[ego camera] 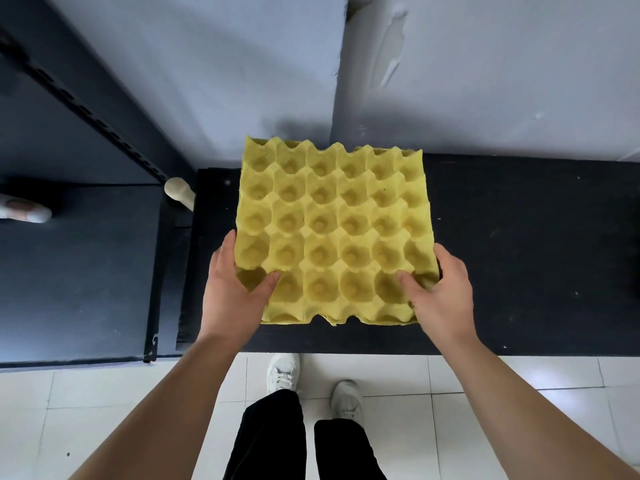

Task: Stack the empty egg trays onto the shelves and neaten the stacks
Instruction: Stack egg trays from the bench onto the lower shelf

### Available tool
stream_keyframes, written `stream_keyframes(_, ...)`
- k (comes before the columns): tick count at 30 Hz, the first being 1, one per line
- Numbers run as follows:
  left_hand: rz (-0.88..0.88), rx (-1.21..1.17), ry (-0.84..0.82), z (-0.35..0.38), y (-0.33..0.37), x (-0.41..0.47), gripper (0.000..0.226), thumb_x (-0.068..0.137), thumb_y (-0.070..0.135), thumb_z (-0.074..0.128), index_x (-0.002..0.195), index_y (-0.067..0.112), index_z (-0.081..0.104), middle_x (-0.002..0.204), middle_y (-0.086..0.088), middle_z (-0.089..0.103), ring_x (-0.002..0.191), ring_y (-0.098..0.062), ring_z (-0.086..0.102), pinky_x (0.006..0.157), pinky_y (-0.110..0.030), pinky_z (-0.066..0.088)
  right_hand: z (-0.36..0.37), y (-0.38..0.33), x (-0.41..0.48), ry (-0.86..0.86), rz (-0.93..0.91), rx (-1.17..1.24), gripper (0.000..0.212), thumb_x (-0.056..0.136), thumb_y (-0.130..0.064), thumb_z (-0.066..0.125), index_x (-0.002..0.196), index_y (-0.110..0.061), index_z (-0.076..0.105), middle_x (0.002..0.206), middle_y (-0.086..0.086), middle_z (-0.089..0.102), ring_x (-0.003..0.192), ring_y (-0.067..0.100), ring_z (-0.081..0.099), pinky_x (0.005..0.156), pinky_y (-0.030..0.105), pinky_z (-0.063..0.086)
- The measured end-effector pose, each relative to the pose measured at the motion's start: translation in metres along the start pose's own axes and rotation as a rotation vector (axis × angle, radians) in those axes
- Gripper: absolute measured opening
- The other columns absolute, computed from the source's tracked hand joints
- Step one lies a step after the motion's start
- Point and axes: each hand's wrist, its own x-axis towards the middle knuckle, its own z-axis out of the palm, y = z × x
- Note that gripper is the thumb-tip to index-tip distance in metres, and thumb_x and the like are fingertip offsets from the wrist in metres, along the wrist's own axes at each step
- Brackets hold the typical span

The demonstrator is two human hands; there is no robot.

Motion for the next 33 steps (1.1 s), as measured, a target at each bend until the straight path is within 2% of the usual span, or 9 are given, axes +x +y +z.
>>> stream_keyframes(8,0.060,-0.013,0.036,-0.012,0.029,-0.022,0.081,0.078,0.031,0.076,0.145,0.031,0.031,0.140,0.009,0.042,0.126,-0.011,0.044,0.104,-0.038,0.041,-0.033,-0.021,-0.012,0.019,-0.046,-0.003,0.044,0.082,-0.025,0.071,0.122,-0.027,0.053,0.119,-0.007,0.045,0.089,-0.009,0.049,0.083,0.022,0.040)
stream_keyframes(11,0.025,0.014,0.026,-0.017,0.036,-0.027,0.076,0.078,0.034,0.075,0.142,0.032,0.035,0.136,0.007,0.045,0.123,-0.014,0.047,0.102,-0.041,0.044,-0.044,-0.030,-0.012,-0.021,-0.052,-0.037,0.035,0.082,-0.025,0.071,0.114,-0.029,0.056,0.116,-0.007,0.048,0.090,-0.005,0.052,0.082,0.024,0.043)
stream_keyframes(14,-0.027,0.034,-0.030,-0.016,0.036,-0.022,0.058,0.075,0.040,0.074,0.126,0.035,0.047,0.121,0.007,0.056,0.108,-0.016,0.057,0.091,-0.045,0.051,-0.049,-0.036,-0.002,-0.068,-0.072,-0.107,0.023,0.082,-0.026,0.071,0.102,-0.025,0.060,0.107,-0.004,0.056,0.097,0.007,0.054,0.083,0.029,0.047)
stream_keyframes(17,-0.067,0.014,-0.075,-0.010,0.035,-0.020,0.032,0.077,0.033,0.073,0.103,0.033,0.055,0.101,0.007,0.064,0.091,-0.013,0.062,0.076,-0.037,0.053,-0.049,-0.036,0.005,-0.111,-0.035,-0.151,0.020,0.083,-0.023,0.070,0.098,-0.019,0.057,0.097,-0.008,0.055,0.092,0.009,0.053,0.078,0.027,0.043)
stream_keyframes(20,-0.093,0.010,-0.086,-0.010,0.043,-0.019,0.025,0.079,0.029,0.072,0.101,0.027,0.059,0.093,0.009,0.066,0.087,-0.013,0.063,0.067,-0.030,0.049,-0.051,-0.032,0.007,-0.127,0.006,-0.153,0.017,0.082,-0.024,0.072,0.093,-0.017,0.061,0.091,-0.010,0.063,0.085,0.010,0.061,0.072,0.027,0.049)
stream_keyframes(26,-0.051,-0.032,-0.044,-0.032,0.084,-0.024,0.021,0.078,0.029,0.073,0.096,0.026,0.063,0.087,0.011,0.068,0.081,-0.008,0.064,0.065,-0.028,0.050,-0.076,-0.057,-0.003,-0.077,-0.020,-0.119,0.017,0.083,-0.025,0.072,0.089,-0.028,0.056,0.081,-0.021,0.055,0.072,-0.005,0.051,0.059,0.008,0.036)
stream_keyframes(29,-0.018,-0.050,-0.033,-0.044,0.102,-0.035,0.021,0.080,0.029,0.073,0.099,0.028,0.062,0.087,0.012,0.069,0.081,-0.006,0.065,0.065,-0.026,0.050,-0.093,-0.078,-0.011,-0.042,-0.020,-0.115,0.020,0.085,-0.024,0.070,0.100,-0.021,0.058,0.077,-0.023,0.042,0.071,0.001,0.048,0.064,0.015,0.035)
stream_keyframes(31,0.001,-0.053,-0.015,-0.054,0.114,-0.046,0.022,0.080,0.030,0.073,0.099,0.028,0.062,0.087,0.012,0.069,0.081,-0.007,0.064,0.065,-0.025,0.049,-0.104,-0.092,-0.018,-0.019,-0.037,-0.120,0.031,0.084,-0.025,0.070,0.111,-0.013,0.060,0.079,-0.020,0.042,0.081,0.007,0.048,0.074,0.023,0.037)
stream_keyframes(33,0.017,-0.053,0.006,-0.069,0.127,-0.062,0.021,0.080,0.031,0.073,0.098,0.029,0.062,0.086,0.013,0.068,0.079,-0.005,0.063,0.061,-0.023,0.046,-0.117,-0.107,-0.028,-0.002,-0.061,-0.118,0.036,0.084,-0.026,0.071,0.113,-0.010,0.060,0.081,-0.017,0.043,0.083,0.010,0.048,0.076,0.026,0.039)
